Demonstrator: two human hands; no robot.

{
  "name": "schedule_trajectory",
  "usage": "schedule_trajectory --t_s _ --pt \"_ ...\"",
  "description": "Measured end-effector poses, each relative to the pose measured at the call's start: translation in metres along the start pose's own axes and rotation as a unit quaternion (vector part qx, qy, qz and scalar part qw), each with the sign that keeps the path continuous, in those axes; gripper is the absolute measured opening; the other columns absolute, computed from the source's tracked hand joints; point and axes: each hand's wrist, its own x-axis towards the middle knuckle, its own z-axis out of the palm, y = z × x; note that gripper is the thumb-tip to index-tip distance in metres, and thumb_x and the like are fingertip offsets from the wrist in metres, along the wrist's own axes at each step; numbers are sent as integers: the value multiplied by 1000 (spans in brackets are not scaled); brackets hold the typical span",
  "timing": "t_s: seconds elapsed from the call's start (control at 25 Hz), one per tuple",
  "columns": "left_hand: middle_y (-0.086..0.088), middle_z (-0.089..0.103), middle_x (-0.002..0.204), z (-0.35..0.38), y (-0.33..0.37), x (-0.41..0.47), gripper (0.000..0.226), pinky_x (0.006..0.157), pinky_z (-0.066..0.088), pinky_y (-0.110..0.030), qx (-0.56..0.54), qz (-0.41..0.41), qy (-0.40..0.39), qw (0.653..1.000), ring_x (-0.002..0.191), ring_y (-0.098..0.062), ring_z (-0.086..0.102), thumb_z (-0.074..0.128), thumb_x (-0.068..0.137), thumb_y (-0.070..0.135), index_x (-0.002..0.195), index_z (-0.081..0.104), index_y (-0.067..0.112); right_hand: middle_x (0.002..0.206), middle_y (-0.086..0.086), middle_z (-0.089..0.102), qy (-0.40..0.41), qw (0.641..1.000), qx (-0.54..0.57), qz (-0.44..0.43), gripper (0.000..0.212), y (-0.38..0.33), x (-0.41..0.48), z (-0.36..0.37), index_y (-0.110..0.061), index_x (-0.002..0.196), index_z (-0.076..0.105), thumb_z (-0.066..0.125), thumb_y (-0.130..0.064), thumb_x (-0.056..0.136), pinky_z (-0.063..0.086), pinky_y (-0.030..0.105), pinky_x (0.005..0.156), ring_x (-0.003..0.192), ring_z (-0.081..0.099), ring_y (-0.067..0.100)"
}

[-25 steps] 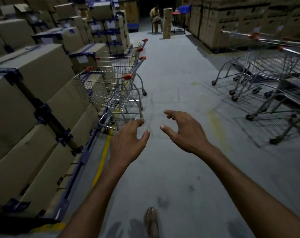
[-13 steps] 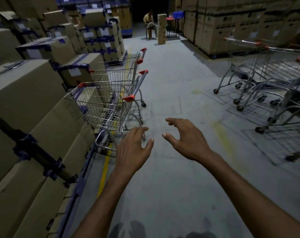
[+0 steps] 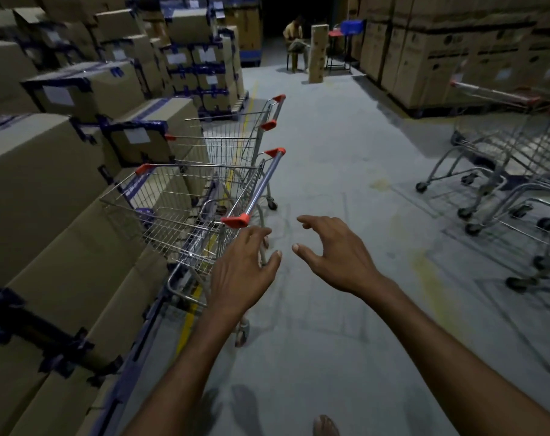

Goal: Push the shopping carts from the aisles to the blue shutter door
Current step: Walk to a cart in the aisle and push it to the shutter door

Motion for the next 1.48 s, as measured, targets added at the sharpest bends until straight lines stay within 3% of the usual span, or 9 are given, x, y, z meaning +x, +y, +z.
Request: schedule_trajectory --t_s 0.12,0.2,0.32,0.64,0.88,1.04,1.16,1.36,1.48 --pt "17 50 135 23 -13 53 44 71 42 -29 14 -8 9 1000 100 -10 61 58 94 52 135 52 36 133 -12 60 -22 1000 -1 -17 57 26 59 7 -35 146 46 61 -54 95 43 28 94 124 49 11" --pt "15 52 136 34 -24 82 47 84 48 -37 31 -16 17 999 114 -12 58 56 93 53 136 52 35 135 -11 59 -35 999 -6 -31 57 39 95 14 -35 146 46 62 -53 95 44 31 95 125 49 12" --pt "14 51 138 48 -45 116 51 94 49 -46 49 -38 -2 998 118 -14 57 53 92 57 140 46 39 139 -9 57 -63 997 -17 -49 58 55 145 31 -33 146 46 63 -53 95 45 34 98 127 48 14" --pt "9 31 151 96 -120 212 72 86 49 -40 42 -61 -102 992 125 -23 51 60 89 58 152 32 37 145 -2 50 -144 984 -63 -79 62 93 267 108 -31 147 45 64 -50 91 45 39 102 131 44 20" --pt "-1 19 163 143 -154 258 92 100 48 -47 10 -81 -198 977 136 -32 46 63 91 56 161 5 37 159 4 37 -187 971 -118 -91 73 113 338 160 -28 154 36 65 -47 89 42 49 111 146 32 26" --pt "-2 15 163 158 -163 278 94 89 49 -40 8 -104 -238 966 125 -33 57 63 95 49 161 -3 33 167 7 25 -238 944 -181 -141 78 128 378 185 -27 157 33 65 -48 89 25 53 122 156 14 29" --pt "-6 19 165 170 -162 287 94 90 51 -41 17 -144 -271 952 123 -35 59 61 97 45 161 -7 30 166 6 24 -294 916 -221 -163 77 147 399 198 -28 156 34 66 -46 89 20 59 122 156 9 29" --pt "-10 50 145 190 -146 280 85 80 52 -38 51 -198 -195 959 107 -30 65 57 100 35 162 0 35 157 4 31 -289 926 -165 -178 61 165 401 210 -29 137 44 70 -38 83 33 62 111 150 13 33" --pt "-8 54 142 191 -142 277 81 76 47 -37 74 -217 -180 957 103 -32 66 55 100 36 162 3 39 146 5 40 -292 917 -176 -205 57 170 409 213 -32 131 46 70 -41 79 42 56 101 141 22 35"
